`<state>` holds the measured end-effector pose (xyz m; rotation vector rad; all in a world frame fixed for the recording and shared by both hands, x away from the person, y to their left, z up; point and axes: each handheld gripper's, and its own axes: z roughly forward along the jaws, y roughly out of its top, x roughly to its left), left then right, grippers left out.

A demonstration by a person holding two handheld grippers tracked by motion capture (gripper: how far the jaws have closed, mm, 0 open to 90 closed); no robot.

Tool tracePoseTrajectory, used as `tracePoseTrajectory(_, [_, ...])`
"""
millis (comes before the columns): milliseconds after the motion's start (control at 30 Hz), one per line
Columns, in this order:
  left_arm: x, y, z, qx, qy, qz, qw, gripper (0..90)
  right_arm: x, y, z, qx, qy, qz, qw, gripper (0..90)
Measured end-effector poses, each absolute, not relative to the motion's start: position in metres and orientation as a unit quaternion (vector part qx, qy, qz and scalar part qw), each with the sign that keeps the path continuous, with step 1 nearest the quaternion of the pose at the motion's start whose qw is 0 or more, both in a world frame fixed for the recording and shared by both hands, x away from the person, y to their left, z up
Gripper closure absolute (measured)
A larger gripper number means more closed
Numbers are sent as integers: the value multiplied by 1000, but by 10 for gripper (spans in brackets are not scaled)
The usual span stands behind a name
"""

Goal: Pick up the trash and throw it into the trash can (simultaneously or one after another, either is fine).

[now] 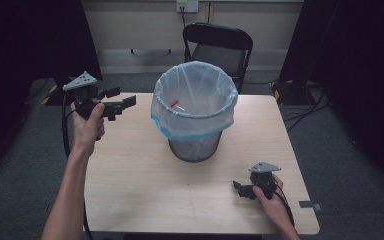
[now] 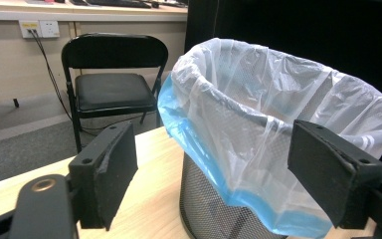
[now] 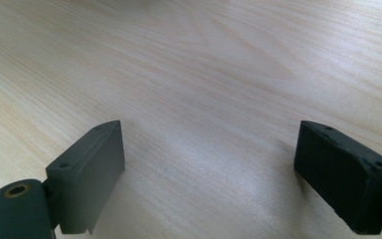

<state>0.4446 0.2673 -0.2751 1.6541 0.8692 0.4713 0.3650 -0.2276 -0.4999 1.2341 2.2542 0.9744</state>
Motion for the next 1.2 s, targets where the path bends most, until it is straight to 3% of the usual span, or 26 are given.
tracePoseTrajectory(200, [438, 269, -283, 716, 368, 206, 556, 220, 365, -228, -500, 440, 805, 348, 196, 115])
tracePoseTrajectory(600, [418, 269, -304, 730, 377, 243, 515, 161, 365, -228, -500, 441, 804, 348, 195, 115])
tracePoseTrajectory(1200, [397, 283, -350, 752, 397, 236, 470, 162, 365, -228, -500, 441, 804, 348, 195, 115])
